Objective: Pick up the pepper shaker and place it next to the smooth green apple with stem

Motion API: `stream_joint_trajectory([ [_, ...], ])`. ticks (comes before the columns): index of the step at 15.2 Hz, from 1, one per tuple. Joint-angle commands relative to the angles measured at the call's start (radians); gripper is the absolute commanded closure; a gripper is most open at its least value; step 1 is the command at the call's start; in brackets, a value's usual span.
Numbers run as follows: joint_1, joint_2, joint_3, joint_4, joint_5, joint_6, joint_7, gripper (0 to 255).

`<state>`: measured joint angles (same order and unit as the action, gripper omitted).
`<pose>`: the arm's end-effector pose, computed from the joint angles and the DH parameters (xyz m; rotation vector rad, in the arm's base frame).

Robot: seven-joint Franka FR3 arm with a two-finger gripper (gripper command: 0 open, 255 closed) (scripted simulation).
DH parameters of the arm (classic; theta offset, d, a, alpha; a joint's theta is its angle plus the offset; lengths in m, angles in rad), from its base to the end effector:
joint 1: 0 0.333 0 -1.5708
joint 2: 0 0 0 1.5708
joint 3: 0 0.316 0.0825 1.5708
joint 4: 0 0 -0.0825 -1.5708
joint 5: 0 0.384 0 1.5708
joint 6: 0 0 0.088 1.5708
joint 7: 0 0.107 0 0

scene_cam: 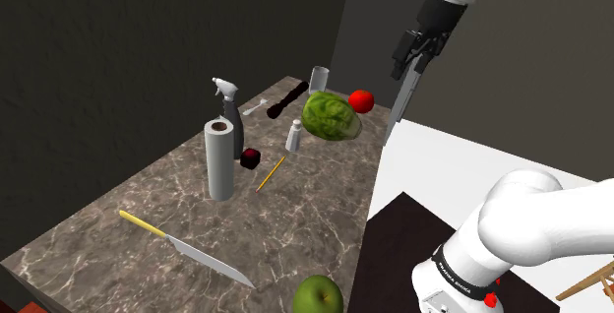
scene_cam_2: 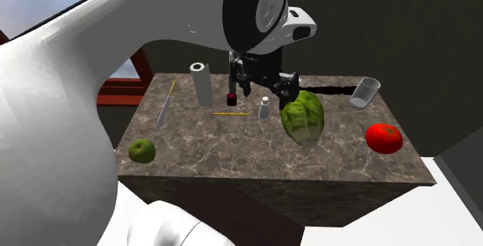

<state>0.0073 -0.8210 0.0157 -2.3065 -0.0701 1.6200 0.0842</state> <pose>0.3021 0.0017 0.6297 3.0580 -0.1020 0.2122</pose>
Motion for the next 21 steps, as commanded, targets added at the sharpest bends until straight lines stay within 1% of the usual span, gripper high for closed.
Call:
stream_joint_trajectory([
  [1, 0.0, 0.0, 0.0, 0.0, 0.0, 0.0, 0.0, 0],
  [6, 0.012, 0.119, 0.017, -0.043, 0.005, 0.163, 0.013, 0],
  [11, 0.021, 0.264, 0.036, -0.053, 0.005, 0.319, 0.027, 0],
  [16, 0.027, 0.43, 0.056, -0.027, -0.003, 0.461, 0.044, 0],
  [21, 0.03, 0.609, 0.076, 0.032, -0.022, 0.581, 0.065, 0],
])
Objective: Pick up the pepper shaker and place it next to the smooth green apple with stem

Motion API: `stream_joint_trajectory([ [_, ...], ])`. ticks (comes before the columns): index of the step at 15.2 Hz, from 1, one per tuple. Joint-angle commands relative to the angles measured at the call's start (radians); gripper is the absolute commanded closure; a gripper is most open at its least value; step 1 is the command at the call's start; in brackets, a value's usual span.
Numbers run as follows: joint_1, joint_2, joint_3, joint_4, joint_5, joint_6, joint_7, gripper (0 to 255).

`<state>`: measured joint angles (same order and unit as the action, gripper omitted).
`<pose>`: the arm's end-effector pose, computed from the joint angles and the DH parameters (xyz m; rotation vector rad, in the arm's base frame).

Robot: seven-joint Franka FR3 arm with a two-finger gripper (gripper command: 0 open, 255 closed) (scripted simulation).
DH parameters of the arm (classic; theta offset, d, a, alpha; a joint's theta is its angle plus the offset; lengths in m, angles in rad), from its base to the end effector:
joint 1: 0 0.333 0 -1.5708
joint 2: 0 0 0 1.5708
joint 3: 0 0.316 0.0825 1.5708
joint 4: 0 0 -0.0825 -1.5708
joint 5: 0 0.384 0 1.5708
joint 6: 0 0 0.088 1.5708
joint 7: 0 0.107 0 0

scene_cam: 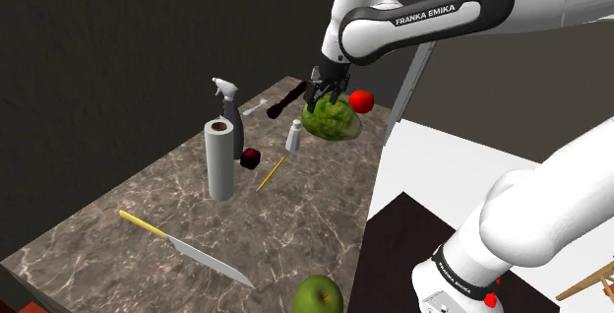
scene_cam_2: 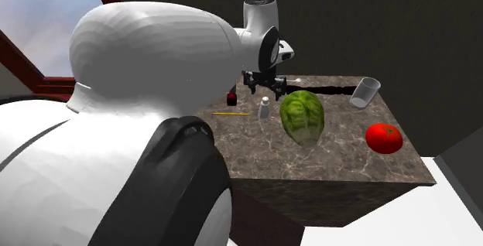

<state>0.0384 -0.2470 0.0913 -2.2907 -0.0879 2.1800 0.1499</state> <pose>0.4802 0.0609 0.4638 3.0551 0.0367 0.2249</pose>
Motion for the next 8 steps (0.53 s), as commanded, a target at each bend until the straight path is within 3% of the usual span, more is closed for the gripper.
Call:
stream_joint_trajectory([
  [1, 0.0, 0.072, 0.005, 0.032, -0.01, 0.042, 0.004, 0],
  [8, 0.007, 0.288, 0.021, 0.139, -0.053, 0.149, 0.036, 0],
])
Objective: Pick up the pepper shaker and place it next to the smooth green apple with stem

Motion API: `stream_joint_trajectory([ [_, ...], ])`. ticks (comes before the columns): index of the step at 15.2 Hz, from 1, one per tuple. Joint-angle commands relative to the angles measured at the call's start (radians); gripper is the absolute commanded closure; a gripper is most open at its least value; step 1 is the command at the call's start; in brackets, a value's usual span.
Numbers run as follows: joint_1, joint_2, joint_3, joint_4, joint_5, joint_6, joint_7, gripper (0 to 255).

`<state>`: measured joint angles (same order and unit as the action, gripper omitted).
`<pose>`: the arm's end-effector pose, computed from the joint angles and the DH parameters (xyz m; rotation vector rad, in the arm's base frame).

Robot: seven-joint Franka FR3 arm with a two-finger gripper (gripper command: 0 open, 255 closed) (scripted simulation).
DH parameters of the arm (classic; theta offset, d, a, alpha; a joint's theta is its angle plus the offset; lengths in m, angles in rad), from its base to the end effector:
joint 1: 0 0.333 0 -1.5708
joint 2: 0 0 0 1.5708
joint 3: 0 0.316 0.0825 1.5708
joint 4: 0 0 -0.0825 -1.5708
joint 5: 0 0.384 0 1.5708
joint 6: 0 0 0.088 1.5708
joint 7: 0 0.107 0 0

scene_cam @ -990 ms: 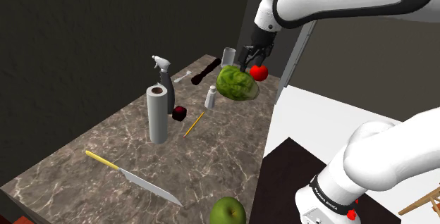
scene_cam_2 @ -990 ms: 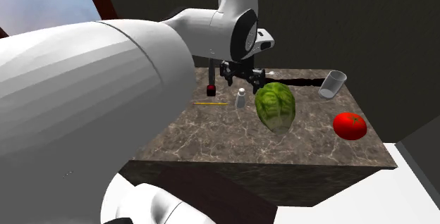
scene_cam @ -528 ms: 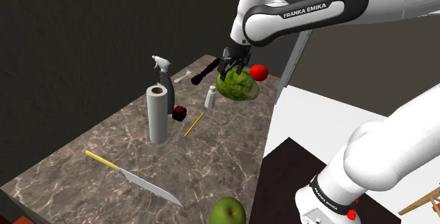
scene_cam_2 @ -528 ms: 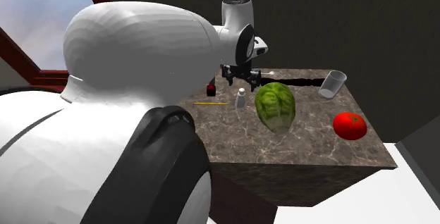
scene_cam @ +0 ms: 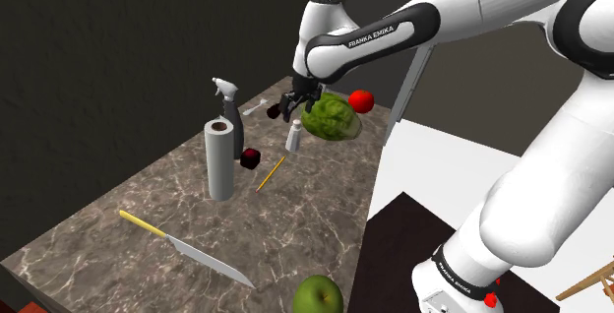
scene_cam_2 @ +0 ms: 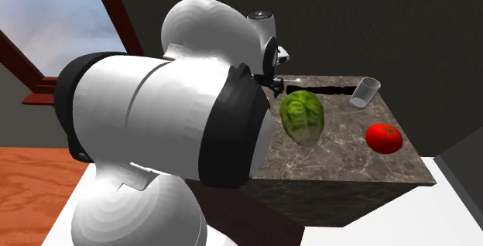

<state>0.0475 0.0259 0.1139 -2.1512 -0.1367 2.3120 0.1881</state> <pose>0.5482 0.0863 0.4018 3.0527 0.0895 0.2311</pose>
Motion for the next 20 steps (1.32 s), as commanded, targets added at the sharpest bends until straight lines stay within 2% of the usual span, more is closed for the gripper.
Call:
stream_joint_trajectory([
  [1, -0.002, 0.024, -0.003, -0.004, -0.006, 0.029, 0.0, 0],
  [7, -0.005, 0.075, -0.007, -0.02, -0.023, 0.095, 0.011, 0],
  [14, -0.005, 0.075, -0.007, -0.02, -0.023, 0.095, 0.011, 0],
  [15, -0.005, 0.075, -0.007, -0.02, -0.023, 0.095, 0.011, 255],
  [20, -0.005, 0.075, -0.007, -0.019, -0.023, 0.095, 0.011, 255],
])
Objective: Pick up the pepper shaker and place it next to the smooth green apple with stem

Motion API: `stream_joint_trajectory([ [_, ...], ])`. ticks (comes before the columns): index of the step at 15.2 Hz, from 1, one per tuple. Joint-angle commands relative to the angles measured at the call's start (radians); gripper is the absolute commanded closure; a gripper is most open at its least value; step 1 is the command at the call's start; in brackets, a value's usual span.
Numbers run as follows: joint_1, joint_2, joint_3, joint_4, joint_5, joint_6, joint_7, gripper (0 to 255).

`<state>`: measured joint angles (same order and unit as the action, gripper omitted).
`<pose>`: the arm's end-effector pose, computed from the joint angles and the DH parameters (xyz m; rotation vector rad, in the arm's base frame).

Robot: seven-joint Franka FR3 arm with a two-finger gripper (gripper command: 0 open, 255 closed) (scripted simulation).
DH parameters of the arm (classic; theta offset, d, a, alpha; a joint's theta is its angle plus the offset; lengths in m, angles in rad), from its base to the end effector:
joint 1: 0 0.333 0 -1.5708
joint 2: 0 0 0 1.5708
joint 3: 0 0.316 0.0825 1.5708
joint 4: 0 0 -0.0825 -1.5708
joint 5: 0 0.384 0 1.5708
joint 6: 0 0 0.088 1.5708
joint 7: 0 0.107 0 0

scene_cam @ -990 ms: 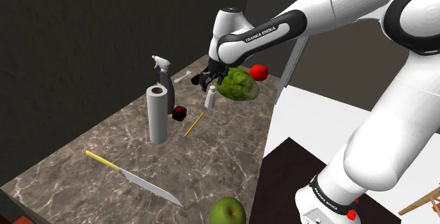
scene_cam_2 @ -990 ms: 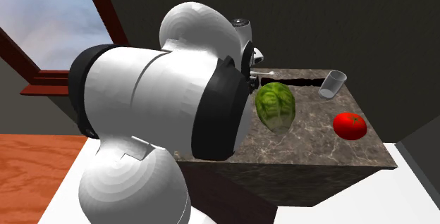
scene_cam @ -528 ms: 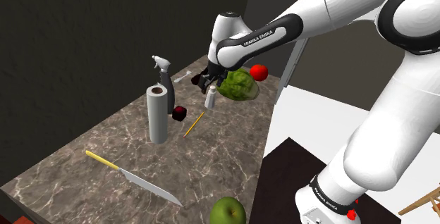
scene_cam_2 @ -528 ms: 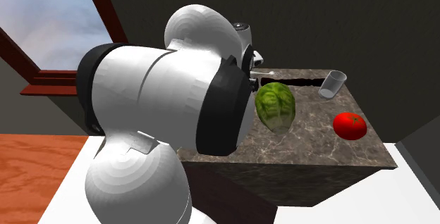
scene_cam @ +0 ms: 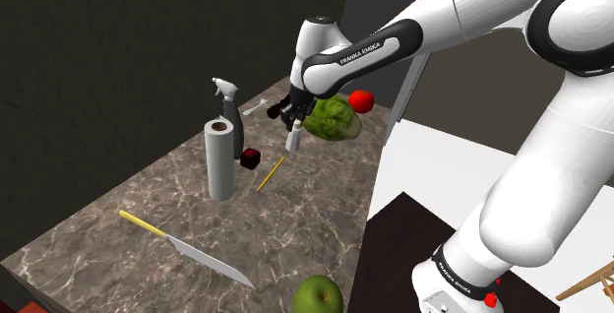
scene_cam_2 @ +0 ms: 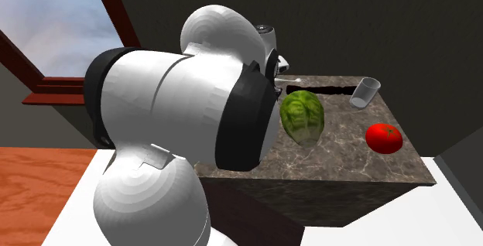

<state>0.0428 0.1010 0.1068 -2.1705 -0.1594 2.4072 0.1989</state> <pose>0.5563 0.0822 0.3608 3.0526 0.0924 0.2333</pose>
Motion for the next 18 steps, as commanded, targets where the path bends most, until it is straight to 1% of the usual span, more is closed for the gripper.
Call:
stream_joint_trajectory([
  [1, 0.0, 0.0, 0.0, 0.0, 0.0, 0.0, 0.0, 255],
  [4, 0.0, 0.0, 0.0, 0.0, 0.0, 0.0, 0.0, 255],
  [18, 0.0, -0.089, 0.004, 0.09, 0.035, -0.177, -0.037, 255],
])
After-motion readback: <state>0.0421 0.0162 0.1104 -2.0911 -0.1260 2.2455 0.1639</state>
